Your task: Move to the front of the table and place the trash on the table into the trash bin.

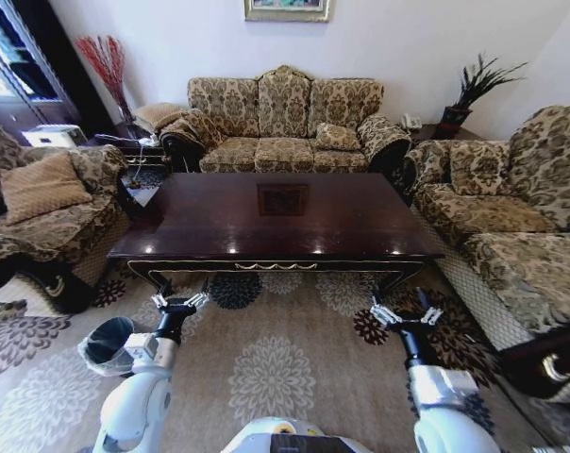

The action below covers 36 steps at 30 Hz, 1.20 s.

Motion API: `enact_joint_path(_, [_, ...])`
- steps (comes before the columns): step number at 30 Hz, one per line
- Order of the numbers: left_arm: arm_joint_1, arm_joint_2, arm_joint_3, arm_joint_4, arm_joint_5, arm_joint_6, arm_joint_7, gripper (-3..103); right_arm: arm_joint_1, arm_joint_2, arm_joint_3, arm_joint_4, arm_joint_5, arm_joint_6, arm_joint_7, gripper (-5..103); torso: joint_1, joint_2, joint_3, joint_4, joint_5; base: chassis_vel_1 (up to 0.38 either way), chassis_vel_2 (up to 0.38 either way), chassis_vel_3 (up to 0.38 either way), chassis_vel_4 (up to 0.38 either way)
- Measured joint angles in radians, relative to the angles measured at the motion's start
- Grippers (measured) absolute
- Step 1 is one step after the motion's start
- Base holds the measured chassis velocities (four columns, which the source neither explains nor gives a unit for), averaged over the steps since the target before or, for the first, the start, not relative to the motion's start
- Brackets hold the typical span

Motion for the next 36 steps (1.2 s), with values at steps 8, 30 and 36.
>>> enact_joint_path(8, [0.008, 0.024, -0.002, -0.038, -0.066, 0.029, 0.003, 100, 0.009, -0.055, 0.060, -0.021, 0.045, -0.027, -0.007, 100, 0.000, 0.000, 0.000, -0.0003, 0.0005, 0.000, 0.000, 0.000, 0.000])
enact_joint_path(30, [-0.005, 0.030, 0.015, -0.024, -0.060, 0.049, -0.009, 100, 0.017, -0.072, 0.076, -0.056, 0.080, -0.011, 0.018, 100, 0.000, 0.000, 0.000, -0.0002, 0.0004, 0.000, 0.000, 0.000, 0.000])
enact_joint_path(36, [-0.005, 0.029, 0.015, -0.024, -0.060, 0.048, -0.010, 100, 0.017, -0.072, 0.076, -0.056, 0.079, -0.011, 0.018, 100, 0.000, 0.000, 0.000, -0.0002, 0.0004, 0.000, 0.000, 0.000, 0.000])
